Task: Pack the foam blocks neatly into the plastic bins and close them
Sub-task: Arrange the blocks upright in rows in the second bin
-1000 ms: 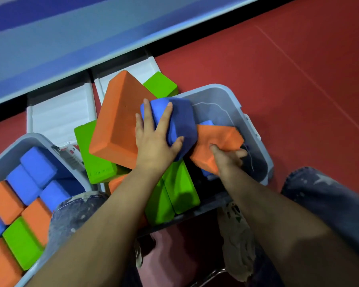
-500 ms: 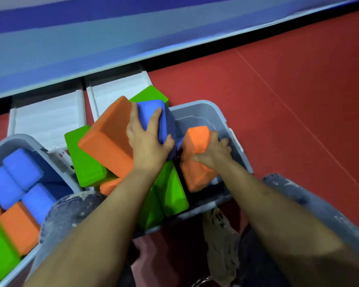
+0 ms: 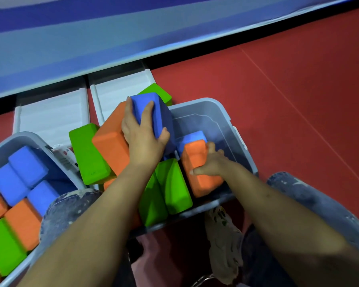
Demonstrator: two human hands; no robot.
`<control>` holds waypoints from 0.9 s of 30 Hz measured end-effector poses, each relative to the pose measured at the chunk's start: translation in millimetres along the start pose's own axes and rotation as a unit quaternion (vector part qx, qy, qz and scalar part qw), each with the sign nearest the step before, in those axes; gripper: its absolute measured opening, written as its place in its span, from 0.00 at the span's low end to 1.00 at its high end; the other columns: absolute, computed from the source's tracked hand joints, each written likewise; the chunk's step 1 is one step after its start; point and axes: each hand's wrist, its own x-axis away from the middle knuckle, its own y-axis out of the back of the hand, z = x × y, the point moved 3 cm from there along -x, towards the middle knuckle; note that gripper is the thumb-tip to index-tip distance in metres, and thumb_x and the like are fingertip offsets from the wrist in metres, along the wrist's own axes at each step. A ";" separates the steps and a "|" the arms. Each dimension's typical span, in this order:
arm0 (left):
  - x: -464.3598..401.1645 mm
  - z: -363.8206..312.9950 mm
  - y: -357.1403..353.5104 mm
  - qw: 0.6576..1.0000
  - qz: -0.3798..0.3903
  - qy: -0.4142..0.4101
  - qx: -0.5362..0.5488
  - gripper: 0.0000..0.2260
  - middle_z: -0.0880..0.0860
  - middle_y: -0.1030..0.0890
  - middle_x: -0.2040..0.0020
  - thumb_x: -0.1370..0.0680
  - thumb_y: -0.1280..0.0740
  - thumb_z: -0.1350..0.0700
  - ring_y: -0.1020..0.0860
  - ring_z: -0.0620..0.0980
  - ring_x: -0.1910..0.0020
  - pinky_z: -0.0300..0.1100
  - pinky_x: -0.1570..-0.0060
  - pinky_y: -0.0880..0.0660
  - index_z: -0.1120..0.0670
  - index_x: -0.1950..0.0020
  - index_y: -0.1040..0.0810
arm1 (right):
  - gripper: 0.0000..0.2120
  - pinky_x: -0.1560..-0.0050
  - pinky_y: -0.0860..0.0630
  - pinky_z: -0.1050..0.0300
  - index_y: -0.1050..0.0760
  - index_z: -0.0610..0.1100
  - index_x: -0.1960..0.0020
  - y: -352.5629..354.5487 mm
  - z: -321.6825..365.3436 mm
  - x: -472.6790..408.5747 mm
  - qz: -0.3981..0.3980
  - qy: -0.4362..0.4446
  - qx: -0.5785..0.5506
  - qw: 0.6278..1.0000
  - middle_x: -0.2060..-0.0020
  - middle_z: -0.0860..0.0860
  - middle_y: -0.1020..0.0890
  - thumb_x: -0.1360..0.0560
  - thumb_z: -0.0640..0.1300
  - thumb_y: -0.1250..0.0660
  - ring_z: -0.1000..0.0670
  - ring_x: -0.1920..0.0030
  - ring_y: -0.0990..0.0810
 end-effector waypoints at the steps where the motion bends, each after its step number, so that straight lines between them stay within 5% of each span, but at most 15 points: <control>1: 0.2 -0.2 -0.4 1.000 0.000 -0.002 -0.001 0.29 0.62 0.49 0.23 0.29 0.29 0.56 0.46 0.64 0.26 0.54 0.28 0.46 0.53 0.28 0.31 | 0.51 0.37 0.30 0.45 0.57 0.51 0.26 -1.7 0.9 -2.1 0.010 0.008 -0.020 1.000 0.30 0.39 0.40 0.34 0.56 0.25 0.38 0.33 0.33; 4: 1.6 0.0 -1.3 1.000 0.005 -0.009 -0.007 0.29 0.62 0.48 0.23 0.29 0.29 0.56 0.46 0.64 0.26 0.53 0.29 0.46 0.54 0.28 0.31 | 0.41 0.45 0.26 0.50 0.53 0.44 0.24 -8.3 2.4 -5.7 0.027 0.022 -0.022 0.999 0.33 0.39 0.31 0.26 0.51 0.32 0.39 0.37 0.27; 7: 2.7 -0.1 -2.3 1.000 0.010 -0.012 -0.009 0.29 0.61 0.49 0.23 0.28 0.29 0.56 0.46 0.63 0.26 0.52 0.29 0.47 0.54 0.28 0.31 | 0.40 0.42 0.28 0.48 0.57 0.42 0.23 -12.0 2.6 -4.7 0.053 0.024 -0.017 0.998 0.32 0.41 0.31 0.24 0.49 0.34 0.40 0.35 0.28; 13: 4.8 -1.3 -2.2 1.000 0.022 -0.019 -0.002 0.28 0.62 0.48 0.23 0.28 0.30 0.55 0.46 0.63 0.26 0.52 0.28 0.47 0.54 0.29 0.31 | 0.39 0.42 0.25 0.47 0.53 0.43 0.24 -11.6 1.6 -4.7 0.083 0.023 -0.020 0.996 0.34 0.42 0.30 0.25 0.47 0.32 0.41 0.38 0.26; 15: 5.6 -2.3 -1.9 1.000 0.026 -0.017 0.004 0.28 0.62 0.48 0.23 0.28 0.32 0.53 0.46 0.63 0.26 0.52 0.28 0.46 0.54 0.29 0.31 | 0.36 0.44 0.24 0.45 0.48 0.48 0.26 -13.6 -6.8 -6.5 0.104 -0.004 -0.106 0.989 0.37 0.46 0.28 0.26 0.48 0.30 0.43 0.41 0.25; 18: 8.0 -1.9 0.3 0.999 0.031 -0.021 0.006 0.28 0.62 0.47 0.24 0.29 0.33 0.51 0.45 0.63 0.26 0.52 0.28 0.46 0.55 0.29 0.31 | 0.30 0.42 0.27 0.46 0.36 0.54 0.31 -12.6 -25.4 -15.2 0.166 -0.088 -0.331 0.925 0.38 0.48 0.27 0.28 0.61 0.32 0.48 0.42 0.26; 21: 12.0 1.7 0.5 0.998 0.040 -0.041 -0.008 0.28 0.63 0.45 0.24 0.29 0.32 0.52 0.43 0.63 0.27 0.49 0.30 0.46 0.55 0.29 0.30 | 0.27 0.44 0.29 0.47 0.30 0.50 0.33 -5.0 -44.6 -41.8 0.124 -0.132 -0.486 0.855 0.37 0.44 0.27 0.25 0.64 0.39 0.48 0.39 0.27; 24: 14.3 8.0 2.8 0.999 0.035 -0.040 -0.010 0.28 0.60 0.45 0.24 0.29 0.32 0.51 0.44 0.59 0.27 0.45 0.30 0.47 0.54 0.29 0.31 | 0.27 0.48 0.27 0.47 0.34 0.45 0.31 -12.8 -65.1 -74.8 0.037 -0.186 -0.535 0.823 0.35 0.43 0.28 0.24 0.59 0.37 0.45 0.38 0.27; 27: 17.9 8.7 3.2 0.999 0.033 -0.040 -0.015 0.28 0.57 0.46 0.23 0.28 0.33 0.48 0.46 0.53 0.26 0.46 0.29 0.48 0.52 0.29 0.32 | 0.19 0.53 0.24 0.47 0.31 0.46 0.37 -30.8 -76.0 -98.6 0.027 -0.225 -0.532 0.816 0.46 0.44 0.27 0.23 0.55 0.37 0.44 0.48 0.25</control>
